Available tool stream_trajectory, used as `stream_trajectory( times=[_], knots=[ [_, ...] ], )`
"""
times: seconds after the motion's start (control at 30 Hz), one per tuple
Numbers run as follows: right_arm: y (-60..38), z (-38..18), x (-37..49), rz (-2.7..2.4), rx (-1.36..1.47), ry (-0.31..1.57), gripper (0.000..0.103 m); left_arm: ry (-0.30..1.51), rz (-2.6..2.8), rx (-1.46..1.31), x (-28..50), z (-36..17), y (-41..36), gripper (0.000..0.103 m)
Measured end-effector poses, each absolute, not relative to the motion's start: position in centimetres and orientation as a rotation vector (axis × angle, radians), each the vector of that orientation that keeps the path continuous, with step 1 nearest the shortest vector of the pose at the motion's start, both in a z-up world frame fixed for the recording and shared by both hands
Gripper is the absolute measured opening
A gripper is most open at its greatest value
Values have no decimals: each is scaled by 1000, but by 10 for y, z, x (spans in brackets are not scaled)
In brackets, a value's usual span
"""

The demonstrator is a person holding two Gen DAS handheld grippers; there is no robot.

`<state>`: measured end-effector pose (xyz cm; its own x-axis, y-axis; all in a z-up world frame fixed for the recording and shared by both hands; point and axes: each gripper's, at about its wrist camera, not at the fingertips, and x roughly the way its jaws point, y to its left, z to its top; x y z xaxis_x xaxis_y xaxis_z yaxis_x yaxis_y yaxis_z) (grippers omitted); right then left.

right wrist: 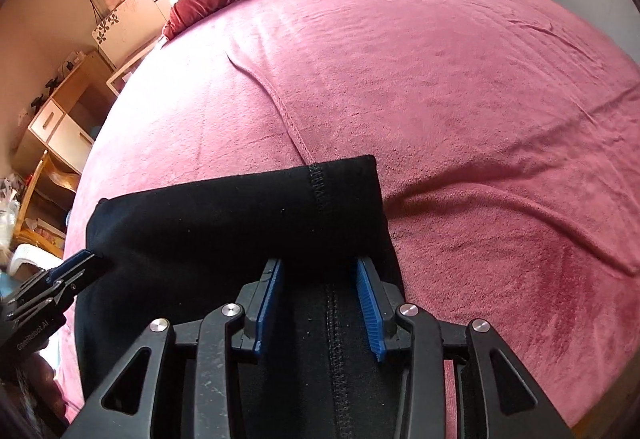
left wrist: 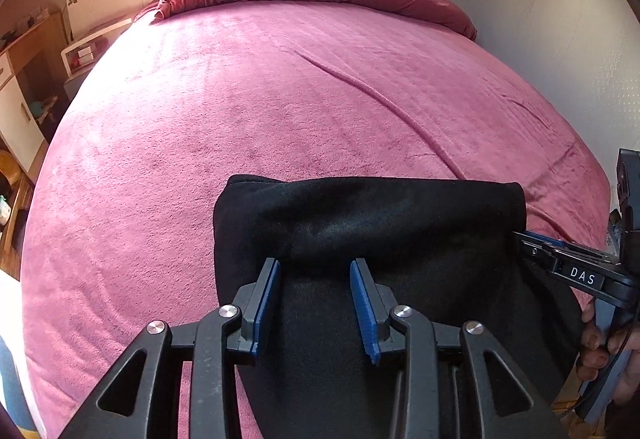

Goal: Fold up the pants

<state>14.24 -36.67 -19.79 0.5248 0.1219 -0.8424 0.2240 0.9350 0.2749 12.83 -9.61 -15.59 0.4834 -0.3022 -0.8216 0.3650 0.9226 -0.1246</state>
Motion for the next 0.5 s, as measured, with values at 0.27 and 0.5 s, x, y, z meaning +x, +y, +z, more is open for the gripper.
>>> stream_trajectory(
  times=[0.27,0.5],
  knots=[
    [-368,-173,107,-76,404,985,54,937,-362,66,102,-136,-68,53],
    [-366,-181,58,-75,362,1042,56,971,-366,56,71,-147,-46,60]
  ],
)
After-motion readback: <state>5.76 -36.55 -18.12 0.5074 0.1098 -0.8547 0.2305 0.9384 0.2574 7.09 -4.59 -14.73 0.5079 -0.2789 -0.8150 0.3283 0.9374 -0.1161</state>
